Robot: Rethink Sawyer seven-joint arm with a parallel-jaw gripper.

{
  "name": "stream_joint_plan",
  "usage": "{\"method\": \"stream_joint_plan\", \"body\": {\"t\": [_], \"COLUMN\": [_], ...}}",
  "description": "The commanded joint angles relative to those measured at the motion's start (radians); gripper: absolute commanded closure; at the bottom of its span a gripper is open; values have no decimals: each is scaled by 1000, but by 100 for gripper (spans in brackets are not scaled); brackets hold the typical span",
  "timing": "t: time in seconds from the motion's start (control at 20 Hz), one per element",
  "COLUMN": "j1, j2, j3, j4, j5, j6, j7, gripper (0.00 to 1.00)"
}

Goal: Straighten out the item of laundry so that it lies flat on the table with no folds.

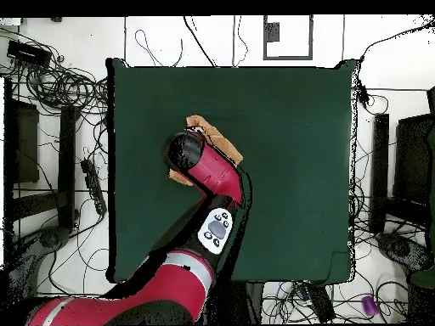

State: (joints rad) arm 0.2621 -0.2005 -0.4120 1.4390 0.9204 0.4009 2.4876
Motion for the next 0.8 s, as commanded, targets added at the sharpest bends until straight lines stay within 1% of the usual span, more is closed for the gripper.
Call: {"method": "stream_joint_plan", "body": {"t": [0.05, 0.25, 0.45, 0.6, 0.7, 0.8], "j1": [37, 28, 16, -31, -70, -99], "j2": [-35, -60, -117, -193, -213, -215], "j3": [197, 211, 211, 280, 335, 376], "j4": [12, 49, 129, 240, 291, 312], "j5": [63, 58, 22, 18, 6, -13], "j6": [12, -2, -3, -52, -116, -170], "j7": [272, 236, 166, 63, 22, 18], "gripper": [100, 100, 100, 100, 100, 100]}}
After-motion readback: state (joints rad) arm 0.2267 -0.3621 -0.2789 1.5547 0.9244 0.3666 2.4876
